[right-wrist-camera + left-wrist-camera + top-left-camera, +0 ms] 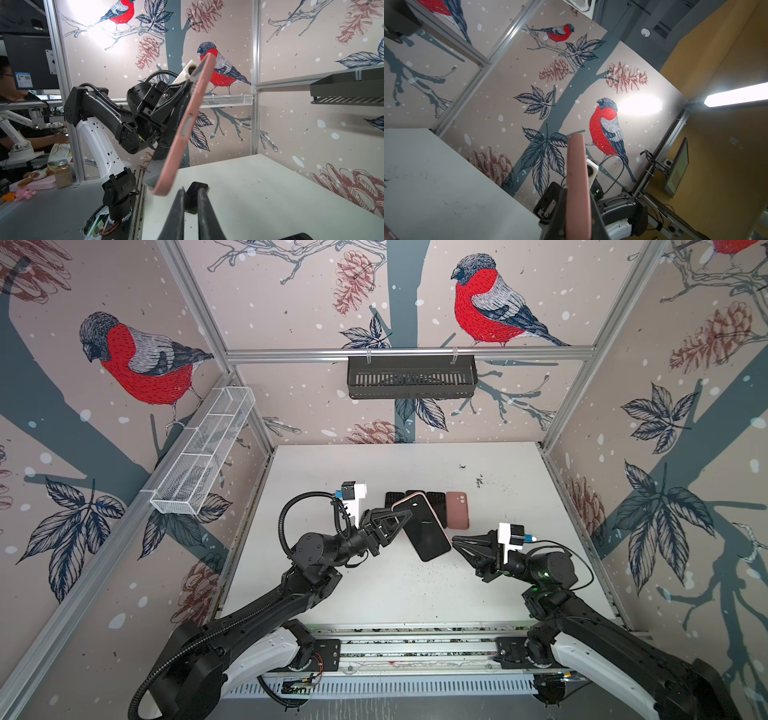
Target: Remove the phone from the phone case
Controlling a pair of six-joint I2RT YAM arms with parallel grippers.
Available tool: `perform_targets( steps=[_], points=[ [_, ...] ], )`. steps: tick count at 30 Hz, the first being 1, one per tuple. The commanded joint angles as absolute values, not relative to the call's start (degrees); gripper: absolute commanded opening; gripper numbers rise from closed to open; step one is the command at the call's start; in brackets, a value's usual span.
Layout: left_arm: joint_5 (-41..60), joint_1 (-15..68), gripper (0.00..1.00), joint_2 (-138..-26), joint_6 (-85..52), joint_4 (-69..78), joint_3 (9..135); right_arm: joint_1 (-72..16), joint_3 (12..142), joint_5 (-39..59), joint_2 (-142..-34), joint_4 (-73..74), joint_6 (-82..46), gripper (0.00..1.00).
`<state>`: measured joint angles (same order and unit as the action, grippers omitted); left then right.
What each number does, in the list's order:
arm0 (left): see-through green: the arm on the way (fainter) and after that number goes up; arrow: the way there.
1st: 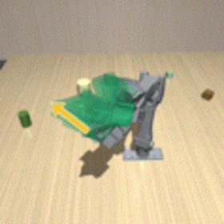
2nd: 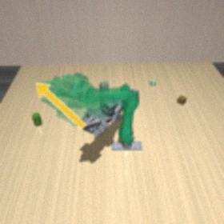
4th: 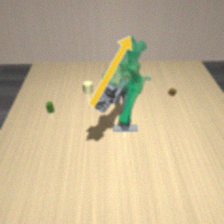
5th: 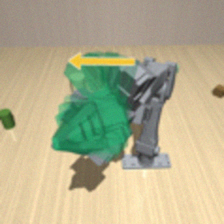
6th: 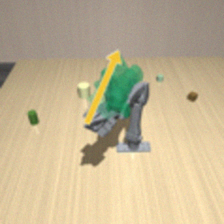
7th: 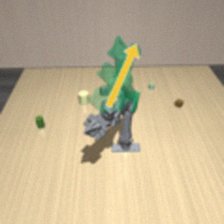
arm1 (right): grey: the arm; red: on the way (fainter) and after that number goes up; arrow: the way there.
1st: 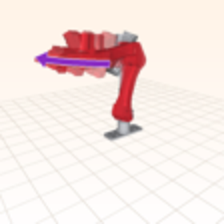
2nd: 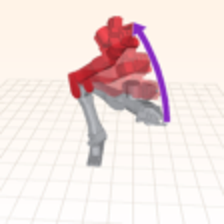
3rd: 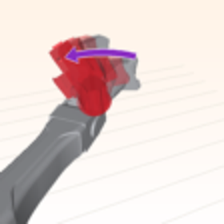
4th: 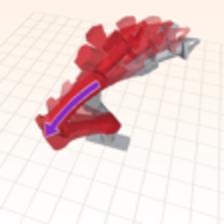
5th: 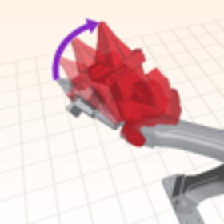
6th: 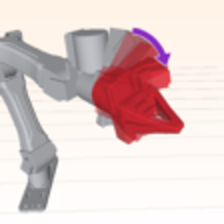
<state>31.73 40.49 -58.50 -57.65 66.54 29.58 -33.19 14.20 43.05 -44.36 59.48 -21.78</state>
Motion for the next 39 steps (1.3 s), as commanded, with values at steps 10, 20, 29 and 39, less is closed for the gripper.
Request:
perform_targets(
  steps=[10, 20, 29, 39],
  points=[
    [22.29, 43.95, 0.00, -58.82, -62.03, 73.96, 28.45, -32.87, 16.92, 42.83, -44.89, 62.60, -29.53, 0.32],
    [20.13, 43.92, 0.00, -58.27, -62.04, 73.97, 28.12, -32.61, 17.52, 42.98, -40.53, 56.01, -33.83, 0.64],
    [21.98, 43.89, 0.00, -56.86, -57.74, 70.12, 28.59, -32.70, 18.50, 46.23, -42.92, 56.17, -35.31, 0.60],
    [22.96, 44.01, 0.00, -57.72, -57.31, 71.17, 28.81, -33.22, 19.77, 47.21, -46.23, 60.00, -38.67, 0.49]
  ],
)
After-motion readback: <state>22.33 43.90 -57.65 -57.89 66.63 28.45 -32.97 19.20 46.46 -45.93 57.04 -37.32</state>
